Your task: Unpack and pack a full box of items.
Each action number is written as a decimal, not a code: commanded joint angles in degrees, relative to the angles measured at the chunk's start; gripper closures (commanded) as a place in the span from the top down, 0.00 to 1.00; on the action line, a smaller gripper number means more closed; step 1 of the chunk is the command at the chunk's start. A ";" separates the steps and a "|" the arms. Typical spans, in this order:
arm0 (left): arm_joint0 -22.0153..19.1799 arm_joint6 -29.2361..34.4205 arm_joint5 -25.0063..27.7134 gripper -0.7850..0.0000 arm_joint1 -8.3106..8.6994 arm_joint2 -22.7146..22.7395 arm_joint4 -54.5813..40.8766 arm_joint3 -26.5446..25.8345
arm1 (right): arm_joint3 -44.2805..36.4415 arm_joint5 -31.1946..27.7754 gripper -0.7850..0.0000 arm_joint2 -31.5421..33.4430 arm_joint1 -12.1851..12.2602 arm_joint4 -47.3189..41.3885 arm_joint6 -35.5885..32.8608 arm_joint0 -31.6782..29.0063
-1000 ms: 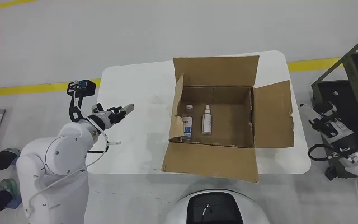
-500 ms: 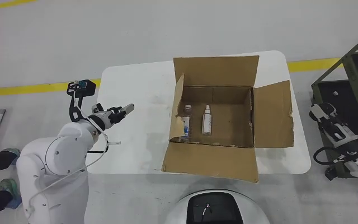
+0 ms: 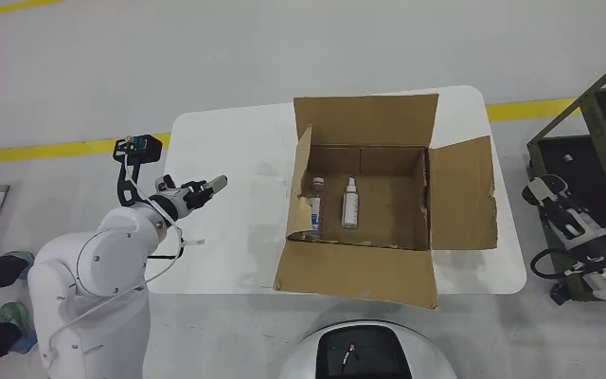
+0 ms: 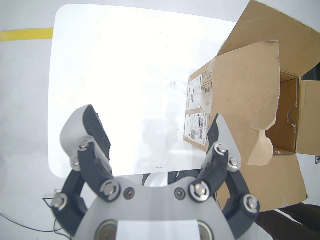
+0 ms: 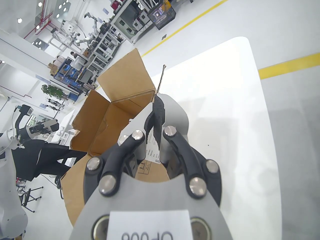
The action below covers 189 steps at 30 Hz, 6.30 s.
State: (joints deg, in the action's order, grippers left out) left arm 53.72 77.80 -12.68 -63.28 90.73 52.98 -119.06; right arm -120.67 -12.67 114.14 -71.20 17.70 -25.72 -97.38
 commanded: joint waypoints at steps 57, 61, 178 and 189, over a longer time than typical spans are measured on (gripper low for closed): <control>4.15 -9.47 13.79 0.00 0.58 -0.12 -4.79 -1.23 | 3.13 -8.93 0.00 -24.00 0.61 22.50 1.87 4.96; 4.68 -12.25 22.75 0.00 0.89 -3.61 -3.76 -0.31 | 3.11 -5.40 0.00 -24.26 0.72 21.69 -0.82 5.98; 8.69 -11.37 50.55 1.00 11.13 -13.08 -13.99 7.91 | 21.73 0.78 0.00 -32.50 4.20 11.10 -6.65 30.34; 5.31 -14.13 53.29 1.00 12.00 -17.79 -14.56 6.68 | 21.39 0.80 0.00 -33.21 4.36 11.48 -6.36 29.89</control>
State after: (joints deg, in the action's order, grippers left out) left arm 59.60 63.47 40.41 -51.27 73.47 38.04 -112.16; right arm -99.27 -11.88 80.96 -66.86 29.18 -32.06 -67.44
